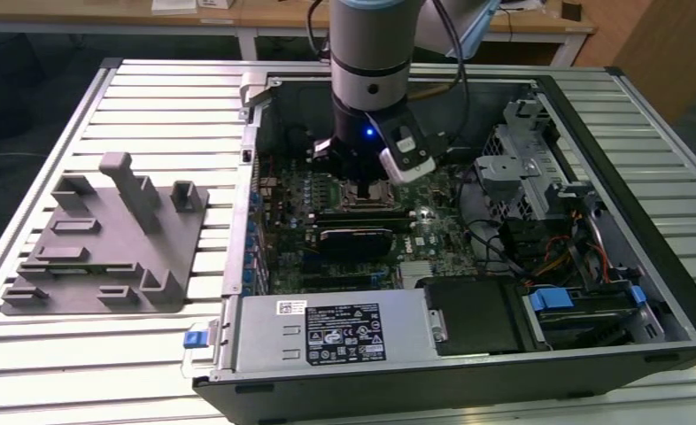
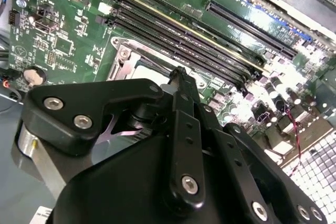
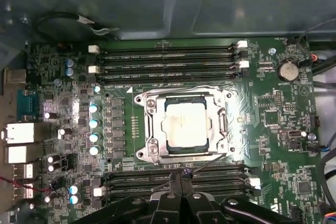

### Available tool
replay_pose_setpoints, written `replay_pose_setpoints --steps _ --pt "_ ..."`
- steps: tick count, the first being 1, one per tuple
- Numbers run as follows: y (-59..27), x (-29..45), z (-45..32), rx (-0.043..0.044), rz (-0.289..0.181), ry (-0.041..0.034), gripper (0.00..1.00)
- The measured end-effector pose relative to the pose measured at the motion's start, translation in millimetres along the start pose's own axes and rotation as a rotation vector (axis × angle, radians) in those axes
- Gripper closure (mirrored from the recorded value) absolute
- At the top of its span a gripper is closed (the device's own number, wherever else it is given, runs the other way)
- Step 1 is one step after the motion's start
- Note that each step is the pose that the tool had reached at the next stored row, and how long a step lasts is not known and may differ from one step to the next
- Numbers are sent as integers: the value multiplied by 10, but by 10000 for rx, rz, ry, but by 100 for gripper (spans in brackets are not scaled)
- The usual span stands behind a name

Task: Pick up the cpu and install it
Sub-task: 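Install the second cpu locking lever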

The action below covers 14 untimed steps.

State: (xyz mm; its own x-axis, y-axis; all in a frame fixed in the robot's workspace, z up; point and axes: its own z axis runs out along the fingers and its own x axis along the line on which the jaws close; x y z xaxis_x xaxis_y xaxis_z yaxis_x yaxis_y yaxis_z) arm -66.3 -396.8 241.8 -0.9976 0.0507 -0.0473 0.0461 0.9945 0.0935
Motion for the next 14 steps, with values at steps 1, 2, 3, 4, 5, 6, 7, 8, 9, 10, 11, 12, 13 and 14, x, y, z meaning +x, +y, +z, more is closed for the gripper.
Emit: replay_pose_setpoints --steps 1,2,3,4,5,6,7,8,9,10,11,12,13,14 --pt "-2 0 5 -2 -73 7 89" --pt "-4 0 9 -5 -137 13 89" --pt "-6 1 13 -7 -192 19 89" --pt "-7 1 14 -9 -226 22 89" --pt "-6 1 14 -10 -241 23 89" --pt "-6 1 14 -10 -243 23 89" --pt "-6 0 15 -11 -244 23 89" --pt "-7 0 15 -11 -245 23 89" --pt "-7 0 15 -11 -245 23 89" --pt "-7 0 15 -11 -245 23 89" --pt "-7 1 16 -12 -245 23 89" --pt "-8 1 17 -12 -246 23 89" --pt "-9 1 18 -12 -245 23 89" --pt "-10 1 20 -12 -245 22 89"
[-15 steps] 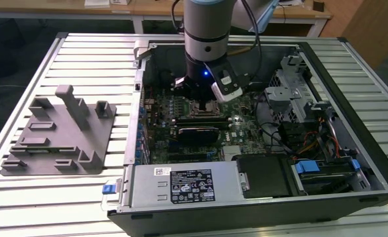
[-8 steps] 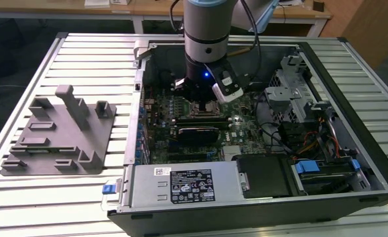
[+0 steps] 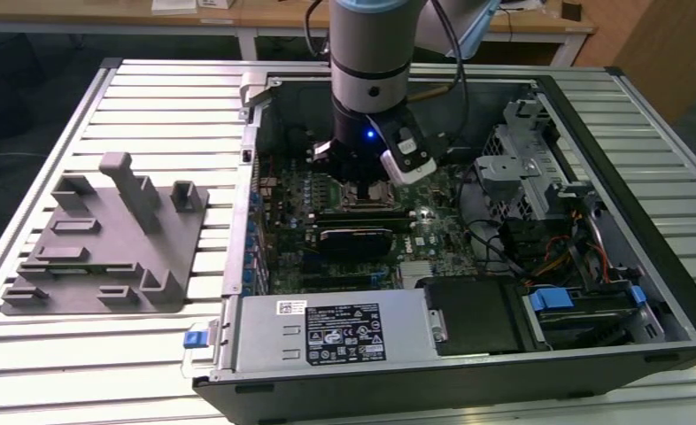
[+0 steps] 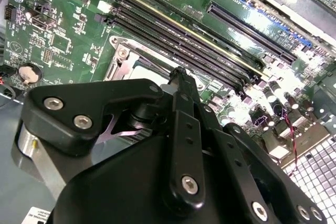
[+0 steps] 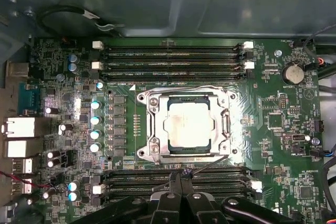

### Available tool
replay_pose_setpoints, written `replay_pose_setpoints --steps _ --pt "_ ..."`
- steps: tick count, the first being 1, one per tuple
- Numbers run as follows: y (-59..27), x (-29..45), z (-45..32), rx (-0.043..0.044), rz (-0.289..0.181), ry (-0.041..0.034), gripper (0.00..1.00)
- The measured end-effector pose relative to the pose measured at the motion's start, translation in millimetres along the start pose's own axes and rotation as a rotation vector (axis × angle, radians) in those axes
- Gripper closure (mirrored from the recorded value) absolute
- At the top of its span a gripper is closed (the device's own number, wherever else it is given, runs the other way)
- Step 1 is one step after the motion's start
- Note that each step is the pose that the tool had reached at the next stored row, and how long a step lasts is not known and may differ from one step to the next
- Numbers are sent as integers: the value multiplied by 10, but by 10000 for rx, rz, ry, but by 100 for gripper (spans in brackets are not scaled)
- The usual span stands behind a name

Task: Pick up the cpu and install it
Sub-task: 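Install the second cpu locking lever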

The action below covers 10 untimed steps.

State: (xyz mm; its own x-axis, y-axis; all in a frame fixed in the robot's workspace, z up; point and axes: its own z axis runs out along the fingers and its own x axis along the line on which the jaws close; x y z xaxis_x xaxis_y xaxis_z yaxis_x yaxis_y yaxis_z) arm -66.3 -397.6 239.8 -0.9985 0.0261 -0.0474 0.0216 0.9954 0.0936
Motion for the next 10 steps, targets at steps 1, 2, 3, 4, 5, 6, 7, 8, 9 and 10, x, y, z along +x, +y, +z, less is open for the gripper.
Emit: replay_pose_setpoints --steps 1,2,3,4,5,6,7,8,9,10 --pt "-1 1 2 0 0 0 89" --pt "-4 1 5 1 0 1 89" --pt "-7 3 11 1 -2 1 89" --pt "-11 9 19 1 -15 2 89" --pt "-17 16 27 -4 -43 5 89" --pt "-23 25 36 -15 -82 9 89" --pt "-29 36 46 -36 -129 13 89" --pt "-33 46 57 -70 -182 19 89" --pt "-36 53 67 -119 -233 25 89" --pt "-39 58 77 -168 -280 30 89"
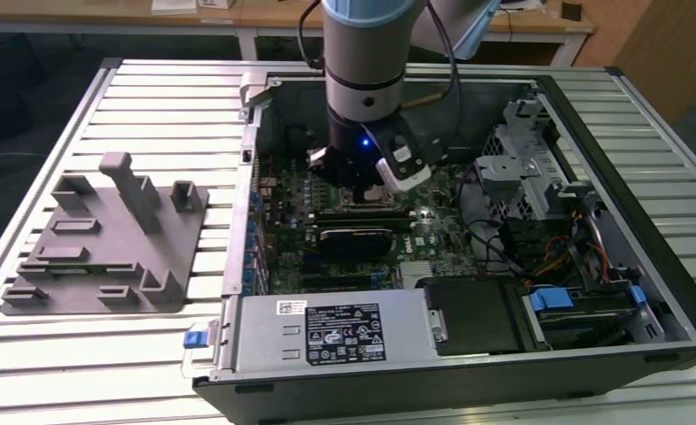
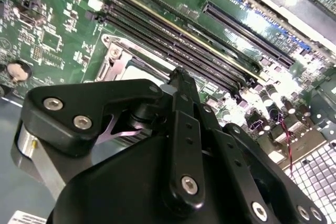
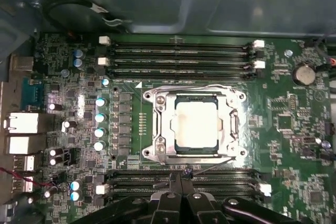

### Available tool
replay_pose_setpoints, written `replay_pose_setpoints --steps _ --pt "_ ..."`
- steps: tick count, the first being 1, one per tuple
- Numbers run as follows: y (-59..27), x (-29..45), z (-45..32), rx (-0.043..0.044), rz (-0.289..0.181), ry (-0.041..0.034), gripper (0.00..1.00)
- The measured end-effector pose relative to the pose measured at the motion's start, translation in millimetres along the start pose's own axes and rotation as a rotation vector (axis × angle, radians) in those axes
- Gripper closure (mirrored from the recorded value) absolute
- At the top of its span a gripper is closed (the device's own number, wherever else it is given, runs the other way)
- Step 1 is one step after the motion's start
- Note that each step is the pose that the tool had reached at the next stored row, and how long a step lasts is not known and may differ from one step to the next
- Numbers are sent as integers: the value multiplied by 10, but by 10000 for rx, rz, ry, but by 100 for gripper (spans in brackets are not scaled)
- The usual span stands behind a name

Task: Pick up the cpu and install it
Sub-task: 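Install the second cpu locking lever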

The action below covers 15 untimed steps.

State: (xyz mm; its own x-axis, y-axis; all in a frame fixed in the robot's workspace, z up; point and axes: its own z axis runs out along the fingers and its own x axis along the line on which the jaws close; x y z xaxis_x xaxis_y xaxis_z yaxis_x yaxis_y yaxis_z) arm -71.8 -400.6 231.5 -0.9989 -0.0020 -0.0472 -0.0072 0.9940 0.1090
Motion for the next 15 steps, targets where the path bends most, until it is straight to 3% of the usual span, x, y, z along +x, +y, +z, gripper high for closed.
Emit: replay_pose_setpoints --steps 10,15 --pt "-117 54 60 -614 -38 1 89" --pt "-179 69 70 -1035 -19 -2 89"
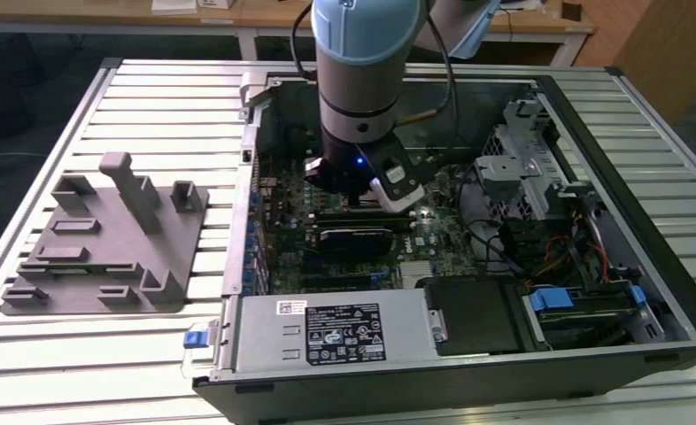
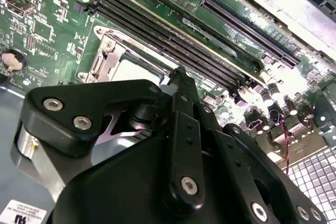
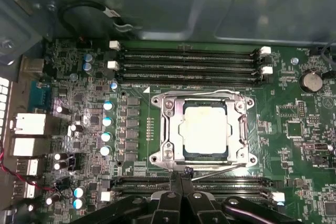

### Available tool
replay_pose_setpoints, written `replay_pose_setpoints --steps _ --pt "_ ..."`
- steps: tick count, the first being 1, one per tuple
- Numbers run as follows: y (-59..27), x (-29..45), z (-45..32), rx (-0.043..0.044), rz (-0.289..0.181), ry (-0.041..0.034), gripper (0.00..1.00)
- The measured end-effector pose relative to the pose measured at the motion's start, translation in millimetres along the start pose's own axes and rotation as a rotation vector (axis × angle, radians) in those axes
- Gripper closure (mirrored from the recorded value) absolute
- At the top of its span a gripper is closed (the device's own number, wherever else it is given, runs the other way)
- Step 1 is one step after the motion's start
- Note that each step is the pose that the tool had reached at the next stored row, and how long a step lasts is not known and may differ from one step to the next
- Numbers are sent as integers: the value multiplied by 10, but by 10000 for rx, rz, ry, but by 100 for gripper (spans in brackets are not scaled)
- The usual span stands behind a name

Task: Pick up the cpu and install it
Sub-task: 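Install the second cpu locking lever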

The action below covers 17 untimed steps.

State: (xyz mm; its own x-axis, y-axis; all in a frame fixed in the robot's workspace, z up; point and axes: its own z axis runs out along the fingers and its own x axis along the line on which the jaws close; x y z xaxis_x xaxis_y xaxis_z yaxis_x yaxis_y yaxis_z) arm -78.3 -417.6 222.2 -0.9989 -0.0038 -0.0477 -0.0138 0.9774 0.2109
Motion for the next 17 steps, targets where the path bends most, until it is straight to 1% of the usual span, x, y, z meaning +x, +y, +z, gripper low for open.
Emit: replay_pose_setpoints --steps 1,3,7,10,14,15,17 --pt "-14 2 0 -86 4 -2 89" --pt "-48 7 2 -227 10 -4 89" --pt "-119 16 7 -445 21 -7 89" --pt "-148 32 16 -587 29 -9 89" --pt "-169 47 43 -731 32 -11 89" --pt "-171 51 53 -755 34 -11 89" --pt "-176 54 73 -768 34 -12 89"
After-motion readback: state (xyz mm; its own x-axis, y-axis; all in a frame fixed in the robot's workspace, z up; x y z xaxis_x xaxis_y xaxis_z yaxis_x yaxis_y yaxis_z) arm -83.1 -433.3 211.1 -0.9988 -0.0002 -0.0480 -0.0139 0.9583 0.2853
